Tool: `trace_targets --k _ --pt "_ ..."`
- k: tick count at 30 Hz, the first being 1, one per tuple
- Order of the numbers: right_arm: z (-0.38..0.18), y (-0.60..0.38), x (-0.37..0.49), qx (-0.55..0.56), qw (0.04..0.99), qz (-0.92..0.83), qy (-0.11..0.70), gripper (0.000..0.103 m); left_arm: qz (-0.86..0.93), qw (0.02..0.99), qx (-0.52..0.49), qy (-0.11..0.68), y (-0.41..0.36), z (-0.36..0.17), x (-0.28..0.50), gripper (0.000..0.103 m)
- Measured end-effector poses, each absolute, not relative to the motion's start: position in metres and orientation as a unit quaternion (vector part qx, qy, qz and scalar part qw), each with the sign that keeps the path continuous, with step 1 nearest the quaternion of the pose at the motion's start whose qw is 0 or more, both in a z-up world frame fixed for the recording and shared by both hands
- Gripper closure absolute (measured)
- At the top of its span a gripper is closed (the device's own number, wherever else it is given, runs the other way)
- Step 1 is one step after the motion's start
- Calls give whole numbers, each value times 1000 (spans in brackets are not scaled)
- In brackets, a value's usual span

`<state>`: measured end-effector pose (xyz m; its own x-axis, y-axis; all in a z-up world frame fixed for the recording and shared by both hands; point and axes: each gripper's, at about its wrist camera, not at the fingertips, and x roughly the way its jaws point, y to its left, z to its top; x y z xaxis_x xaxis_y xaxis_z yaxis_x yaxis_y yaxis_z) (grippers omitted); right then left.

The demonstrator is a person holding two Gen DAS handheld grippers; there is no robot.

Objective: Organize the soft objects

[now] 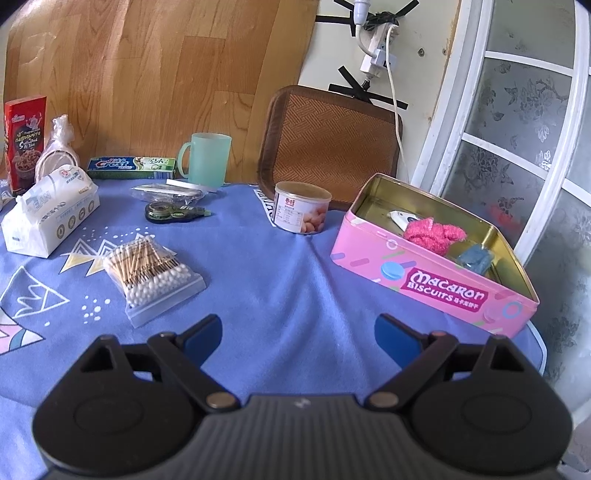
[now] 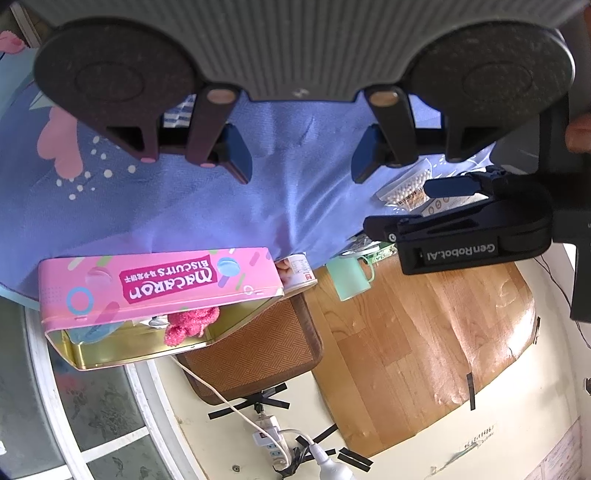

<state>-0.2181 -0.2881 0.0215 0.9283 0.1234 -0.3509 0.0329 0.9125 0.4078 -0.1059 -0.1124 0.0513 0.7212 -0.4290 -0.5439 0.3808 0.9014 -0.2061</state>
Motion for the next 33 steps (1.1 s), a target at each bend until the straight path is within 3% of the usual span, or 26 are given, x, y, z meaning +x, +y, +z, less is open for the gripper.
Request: trace_targets --k 13,19,24,31,33 --pt "19 -278 -216 199 960 22 194 41 -207 917 -46 339 -102 31 -93 10" --pt "21 -276 -216 175 967 21 185 41 -196 929 -47 311 -88 38 -92 10" --pt "21 -275 -197 156 969 31 189 41 -157 946 -47 279 -47 30 -74 10" --pt "28 -241 -129 105 958 125 235 41 -86 942 -99 308 35 -3 -35 11" --pt "32 -226 -99 89 950 151 257 36 -83 944 -119 297 54 -4 -31 11"
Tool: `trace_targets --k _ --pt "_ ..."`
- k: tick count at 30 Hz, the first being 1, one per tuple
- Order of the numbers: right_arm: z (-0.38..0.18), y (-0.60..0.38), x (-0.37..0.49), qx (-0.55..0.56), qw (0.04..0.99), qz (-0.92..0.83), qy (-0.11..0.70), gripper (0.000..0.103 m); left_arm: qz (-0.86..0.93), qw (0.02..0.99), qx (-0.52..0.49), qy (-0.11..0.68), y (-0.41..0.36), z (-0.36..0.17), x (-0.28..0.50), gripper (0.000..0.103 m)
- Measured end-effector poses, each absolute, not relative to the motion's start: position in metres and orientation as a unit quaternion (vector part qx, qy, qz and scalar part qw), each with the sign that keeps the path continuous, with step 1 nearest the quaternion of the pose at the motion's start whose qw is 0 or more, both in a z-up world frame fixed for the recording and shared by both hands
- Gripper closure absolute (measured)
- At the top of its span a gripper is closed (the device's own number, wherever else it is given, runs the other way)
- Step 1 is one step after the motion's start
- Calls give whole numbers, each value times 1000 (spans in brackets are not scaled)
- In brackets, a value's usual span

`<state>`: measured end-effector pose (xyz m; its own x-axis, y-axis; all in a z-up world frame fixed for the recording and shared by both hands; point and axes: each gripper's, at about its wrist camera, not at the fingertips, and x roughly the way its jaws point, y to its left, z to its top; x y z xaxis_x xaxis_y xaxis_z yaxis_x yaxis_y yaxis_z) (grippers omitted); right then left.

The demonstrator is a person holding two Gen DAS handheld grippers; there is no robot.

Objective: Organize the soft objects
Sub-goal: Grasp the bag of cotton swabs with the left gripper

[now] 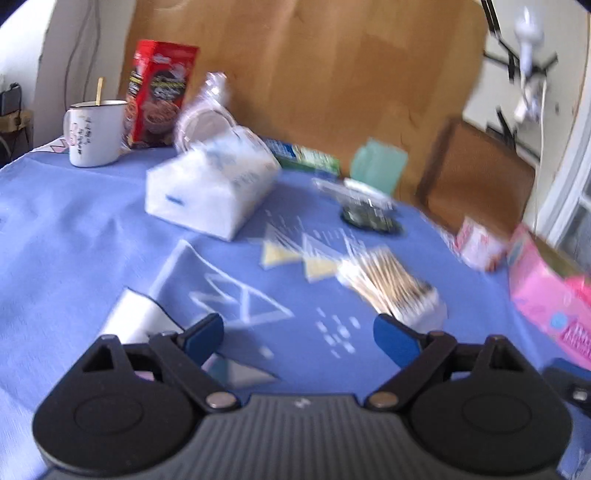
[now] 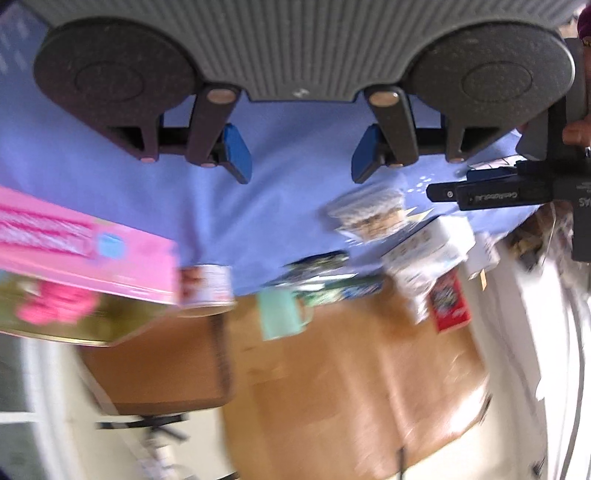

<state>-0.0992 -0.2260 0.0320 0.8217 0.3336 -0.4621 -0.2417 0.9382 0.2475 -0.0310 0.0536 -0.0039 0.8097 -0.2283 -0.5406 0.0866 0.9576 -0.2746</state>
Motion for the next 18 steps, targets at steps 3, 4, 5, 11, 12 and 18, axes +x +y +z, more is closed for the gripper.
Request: trace_targets --k 3,4,5,11,12,18 --pt "36 -199 -61 71 935 195 288 27 -77 943 -141 292 72 0 -26 12" --pt "37 -190 -50 64 929 211 297 23 -78 941 -149 294 77 1 -26 13" --pt "37 -179 -37 54 923 225 307 13 -81 937 -162 298 84 2 -25 13" --pt "25 -138 1 -49 917 229 323 42 -127 918 -202 316 94 6 -19 16" --pt "26 -141 -6 -48 919 234 315 76 -138 915 -203 321 90 6 -17 17" --pt "20 -161 -50 -40 930 226 286 85 -230 878 -214 360 41 -2 5 19"
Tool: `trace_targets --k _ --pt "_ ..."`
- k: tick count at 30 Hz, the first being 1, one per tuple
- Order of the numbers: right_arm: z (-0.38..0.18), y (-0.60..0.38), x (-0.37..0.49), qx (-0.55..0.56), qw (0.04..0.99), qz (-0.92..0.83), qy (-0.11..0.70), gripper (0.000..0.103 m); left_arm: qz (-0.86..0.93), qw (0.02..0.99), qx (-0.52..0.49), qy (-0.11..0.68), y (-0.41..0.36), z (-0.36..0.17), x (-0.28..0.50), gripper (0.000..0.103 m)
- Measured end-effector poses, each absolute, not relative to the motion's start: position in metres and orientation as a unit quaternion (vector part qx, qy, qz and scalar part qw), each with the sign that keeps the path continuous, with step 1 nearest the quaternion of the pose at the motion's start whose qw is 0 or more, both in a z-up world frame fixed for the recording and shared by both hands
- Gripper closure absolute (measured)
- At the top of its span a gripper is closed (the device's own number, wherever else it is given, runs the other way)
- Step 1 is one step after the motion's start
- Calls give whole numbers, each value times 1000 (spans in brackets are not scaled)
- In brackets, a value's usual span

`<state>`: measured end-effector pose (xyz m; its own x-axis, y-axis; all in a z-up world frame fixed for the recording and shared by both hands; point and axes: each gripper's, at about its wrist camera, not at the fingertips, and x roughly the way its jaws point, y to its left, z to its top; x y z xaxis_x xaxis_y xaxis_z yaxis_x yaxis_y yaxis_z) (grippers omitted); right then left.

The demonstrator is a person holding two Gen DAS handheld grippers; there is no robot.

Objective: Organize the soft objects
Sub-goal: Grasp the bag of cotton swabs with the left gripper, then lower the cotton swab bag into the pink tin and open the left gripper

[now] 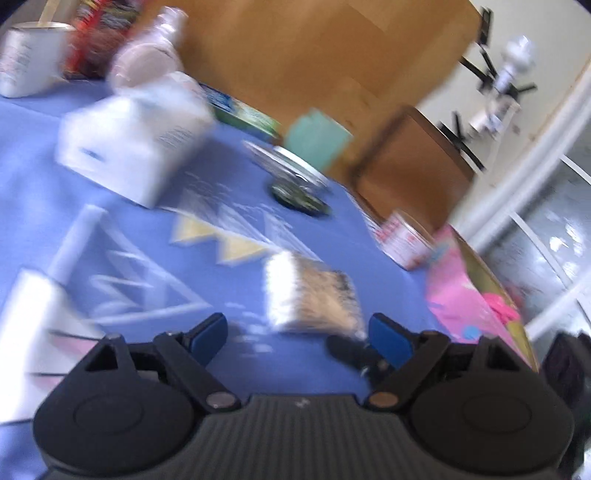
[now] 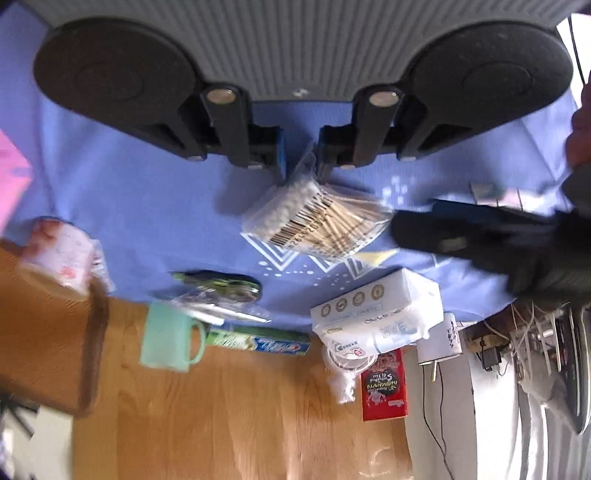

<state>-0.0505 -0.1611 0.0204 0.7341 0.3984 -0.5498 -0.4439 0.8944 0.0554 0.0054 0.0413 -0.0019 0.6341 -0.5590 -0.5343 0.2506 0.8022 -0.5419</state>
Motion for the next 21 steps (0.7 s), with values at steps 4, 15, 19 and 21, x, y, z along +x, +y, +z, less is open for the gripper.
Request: trace_targets --k 4,15,19,21 --pt "19 -173 -68 -38 950 183 251 87 -251 873 -192 371 3 0 16 52" --pt "55 -314 -99 36 990 -35 129 87 -412 861 -75 289 -188 69 7 56" --pt "62 -368 -101 59 985 -102 127 87 -437 856 -25 276 -262 73 -2 47" --pt "61 -392 -100 72 979 -129 139 87 -435 854 4 286 -292 66 -5 38"
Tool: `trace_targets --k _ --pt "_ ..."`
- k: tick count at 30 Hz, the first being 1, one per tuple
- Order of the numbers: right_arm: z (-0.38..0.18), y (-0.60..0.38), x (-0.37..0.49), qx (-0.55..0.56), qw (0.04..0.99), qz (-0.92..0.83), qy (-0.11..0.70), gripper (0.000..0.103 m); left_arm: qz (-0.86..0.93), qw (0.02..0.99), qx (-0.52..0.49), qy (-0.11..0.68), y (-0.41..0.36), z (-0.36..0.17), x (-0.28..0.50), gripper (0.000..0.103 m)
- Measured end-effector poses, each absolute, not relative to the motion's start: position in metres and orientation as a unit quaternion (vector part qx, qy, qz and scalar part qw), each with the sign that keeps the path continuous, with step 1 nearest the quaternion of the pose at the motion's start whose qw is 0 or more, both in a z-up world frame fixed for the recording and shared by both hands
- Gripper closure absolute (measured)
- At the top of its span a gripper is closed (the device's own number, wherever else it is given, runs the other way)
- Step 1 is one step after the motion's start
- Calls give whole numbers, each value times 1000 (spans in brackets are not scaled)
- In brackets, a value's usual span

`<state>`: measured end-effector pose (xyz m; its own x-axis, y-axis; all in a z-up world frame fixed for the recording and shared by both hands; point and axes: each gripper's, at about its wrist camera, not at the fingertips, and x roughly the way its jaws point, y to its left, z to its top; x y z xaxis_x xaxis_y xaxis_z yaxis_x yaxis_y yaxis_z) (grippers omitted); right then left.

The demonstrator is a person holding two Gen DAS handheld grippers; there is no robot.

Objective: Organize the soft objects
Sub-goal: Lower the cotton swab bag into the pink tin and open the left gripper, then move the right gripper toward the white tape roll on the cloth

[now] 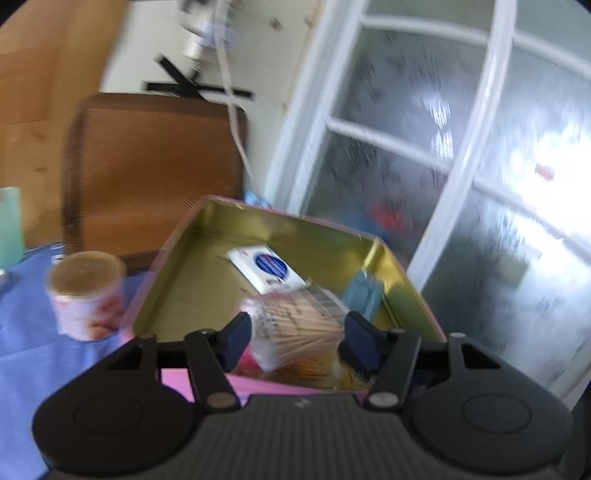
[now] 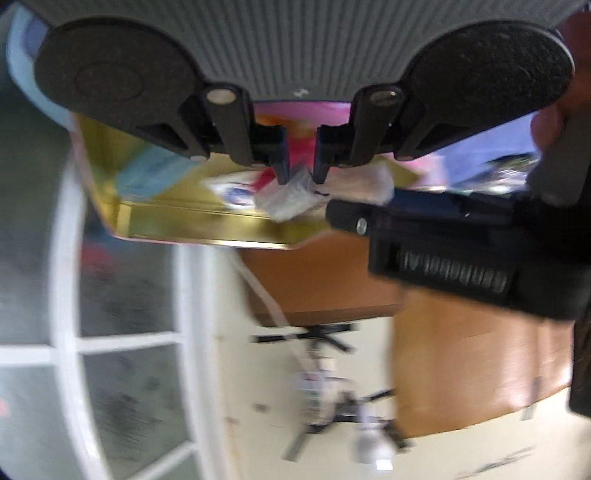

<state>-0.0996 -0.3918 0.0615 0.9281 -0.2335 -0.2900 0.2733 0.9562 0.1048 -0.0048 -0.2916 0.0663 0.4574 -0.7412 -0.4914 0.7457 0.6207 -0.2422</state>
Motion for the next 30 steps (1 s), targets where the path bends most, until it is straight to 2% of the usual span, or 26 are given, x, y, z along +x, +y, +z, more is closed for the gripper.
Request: trace_targets --k 4,7,10,14,21,28,30 --pt "55 -428 -90 88 967 -167 173 83 -410 863 26 294 -309 54 -8 32" --pt "51 -437 -73 114 962 -147 197 64 -357 892 44 272 -307 50 -2 27" --pt "50 -427 -53 106 966 -112 208 58 -281 917 57 277 -309 50 22 28" --pt "59 -421 -46 99 970 -117 190 53 -260 919 -12 297 -278 60 43 28" --pt "62 -430 -72 157 968 -129 146 53 -269 921 -60 276 -196 62 39 24" --pt "71 -382 -45 166 974 -43 151 53 -177 950 -25 257 -81 25 43 21" --pt "75 -353 -25 157 973 12 171 50 -126 957 -29 260 -43 16 53 21"
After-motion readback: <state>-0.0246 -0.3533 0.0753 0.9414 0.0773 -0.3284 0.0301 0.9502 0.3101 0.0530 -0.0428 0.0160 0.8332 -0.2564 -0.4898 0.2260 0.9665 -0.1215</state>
